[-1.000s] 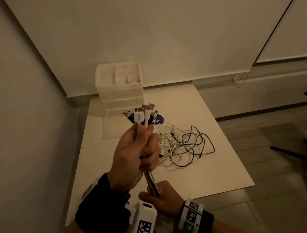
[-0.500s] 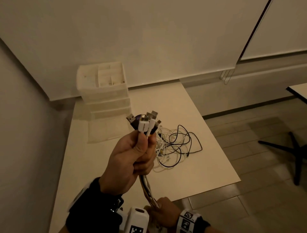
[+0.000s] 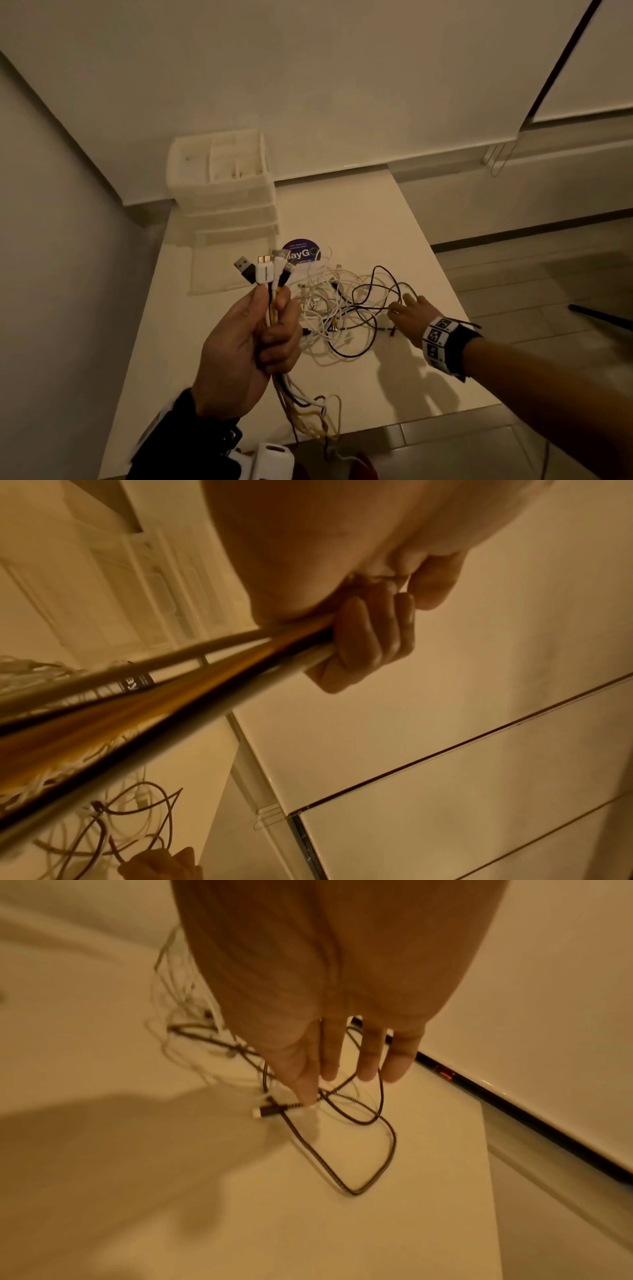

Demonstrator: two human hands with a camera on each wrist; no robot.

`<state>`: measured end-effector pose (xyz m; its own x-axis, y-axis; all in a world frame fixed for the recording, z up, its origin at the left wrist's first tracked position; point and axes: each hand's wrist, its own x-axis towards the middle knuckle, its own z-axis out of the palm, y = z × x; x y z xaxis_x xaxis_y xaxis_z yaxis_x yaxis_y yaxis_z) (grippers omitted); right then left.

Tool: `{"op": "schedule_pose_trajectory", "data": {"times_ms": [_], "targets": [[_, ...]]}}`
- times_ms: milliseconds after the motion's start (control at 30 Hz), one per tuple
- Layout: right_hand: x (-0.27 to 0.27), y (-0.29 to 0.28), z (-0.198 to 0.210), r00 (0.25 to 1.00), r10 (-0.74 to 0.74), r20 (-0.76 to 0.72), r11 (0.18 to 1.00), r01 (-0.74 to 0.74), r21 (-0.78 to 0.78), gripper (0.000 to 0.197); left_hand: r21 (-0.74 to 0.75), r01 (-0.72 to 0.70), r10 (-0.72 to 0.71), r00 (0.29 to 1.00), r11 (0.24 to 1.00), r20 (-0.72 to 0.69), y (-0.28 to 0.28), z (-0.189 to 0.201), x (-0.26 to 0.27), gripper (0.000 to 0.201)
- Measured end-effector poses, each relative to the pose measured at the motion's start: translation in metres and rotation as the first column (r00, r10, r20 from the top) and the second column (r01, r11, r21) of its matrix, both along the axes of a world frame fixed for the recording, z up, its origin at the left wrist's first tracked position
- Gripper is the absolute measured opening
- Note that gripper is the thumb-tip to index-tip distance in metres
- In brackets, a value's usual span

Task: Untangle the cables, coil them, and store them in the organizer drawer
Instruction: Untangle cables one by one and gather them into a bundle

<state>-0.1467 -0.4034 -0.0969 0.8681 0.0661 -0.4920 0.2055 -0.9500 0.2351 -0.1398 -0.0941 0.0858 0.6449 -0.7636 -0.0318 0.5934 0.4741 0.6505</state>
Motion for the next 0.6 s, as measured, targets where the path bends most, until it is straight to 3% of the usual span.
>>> {"op": "schedule_pose_trajectory", "data": {"times_ms": [167,267,300,367,433,500,533,567,600], "targets": [[0.021,-0.007,-0.026,0.987,0.16,-0.033,0.974,-0.163,-0.156,0.029,0.046,-0.085,0.085,0.996,0.995,0.004,0.0,-0.003,0.004,0.032],[0.027,-0.014,-0.017,0.974,0.222,-0.054,0.965,-0.227,-0.13,0.026,0.087,-0.142,0.14,0.99,0.986,0.024,-0.001,-0.004,0.006,0.035],[0.029,-0.018,-0.01,0.974,0.228,-0.011,0.971,-0.228,-0.07,0.026,0.113,-0.164,0.16,0.986,0.98,0.043,-0.002,-0.003,0.007,0.038],[0.03,-0.026,0.007,0.945,0.216,0.246,0.957,-0.254,0.137,0.022,0.158,-0.205,0.192,0.977,0.966,0.094,-0.005,-0.001,0.01,0.043],[0.029,-0.032,0.031,0.86,0.041,0.509,0.89,-0.263,0.373,0.027,0.182,-0.24,0.218,0.967,0.953,0.136,-0.009,0.002,0.014,0.047],[0.025,-0.026,0.066,0.746,-0.296,0.596,0.714,-0.242,0.657,0.028,0.192,-0.275,0.244,0.955,0.942,0.17,-0.014,0.004,0.02,0.049],[0.022,-0.016,0.084,0.689,-0.471,0.551,0.58,-0.229,0.782,0.028,0.198,-0.294,0.26,0.949,0.935,0.18,-0.017,0.004,0.022,0.047],[0.022,-0.004,0.103,0.648,-0.624,0.437,0.397,-0.218,0.891,0.027,0.201,-0.314,0.278,0.942,0.928,0.188,-0.02,0.005,0.026,0.044],[0.019,0.011,0.119,0.643,-0.719,0.264,0.163,-0.214,0.963,0.025,0.206,-0.329,0.292,0.937,0.921,0.19,-0.023,0.005,0.029,0.039]]}}
